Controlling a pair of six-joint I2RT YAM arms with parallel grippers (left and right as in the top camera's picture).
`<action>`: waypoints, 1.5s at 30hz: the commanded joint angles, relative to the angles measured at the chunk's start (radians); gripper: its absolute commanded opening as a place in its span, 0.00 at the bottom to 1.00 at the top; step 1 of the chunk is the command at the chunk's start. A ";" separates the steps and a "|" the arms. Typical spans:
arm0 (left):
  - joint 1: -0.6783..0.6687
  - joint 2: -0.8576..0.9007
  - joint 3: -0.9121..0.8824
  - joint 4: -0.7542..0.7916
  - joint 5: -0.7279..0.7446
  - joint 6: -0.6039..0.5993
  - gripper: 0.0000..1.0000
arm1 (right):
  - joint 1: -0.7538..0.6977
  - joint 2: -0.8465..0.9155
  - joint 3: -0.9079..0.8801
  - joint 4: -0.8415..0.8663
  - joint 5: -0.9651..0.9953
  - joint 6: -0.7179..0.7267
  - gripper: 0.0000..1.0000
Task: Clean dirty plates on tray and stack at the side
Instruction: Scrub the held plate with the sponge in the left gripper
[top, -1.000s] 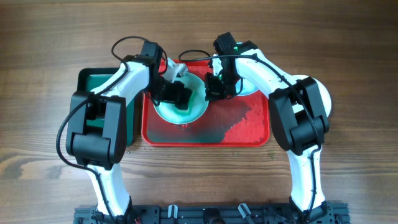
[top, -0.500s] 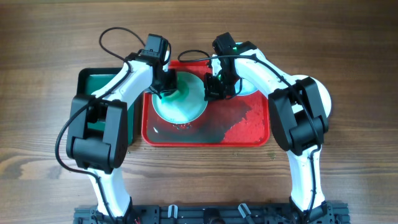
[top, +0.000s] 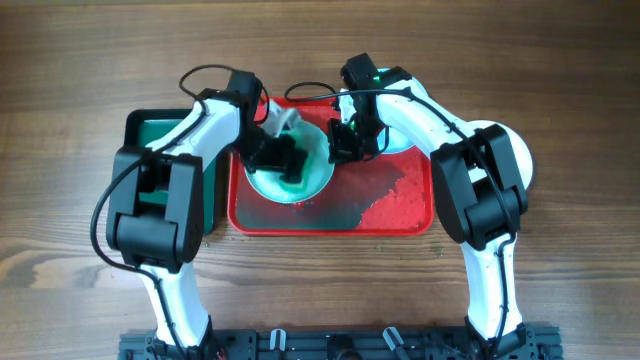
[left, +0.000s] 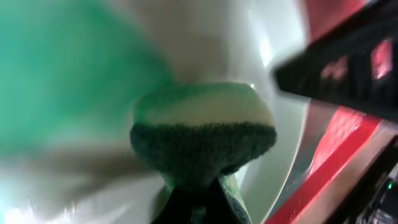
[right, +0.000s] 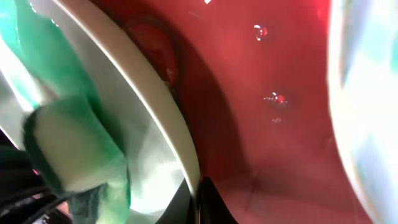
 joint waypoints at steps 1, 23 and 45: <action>-0.005 0.014 -0.004 0.127 0.076 -0.056 0.04 | -0.003 0.013 0.000 0.003 0.001 -0.003 0.04; -0.139 0.014 -0.004 -0.108 -0.445 -0.148 0.04 | -0.003 0.013 0.000 0.010 0.001 -0.002 0.04; -0.056 -0.011 0.097 -0.051 -0.805 -0.562 0.04 | 0.001 0.013 0.000 -0.032 0.064 -0.003 0.04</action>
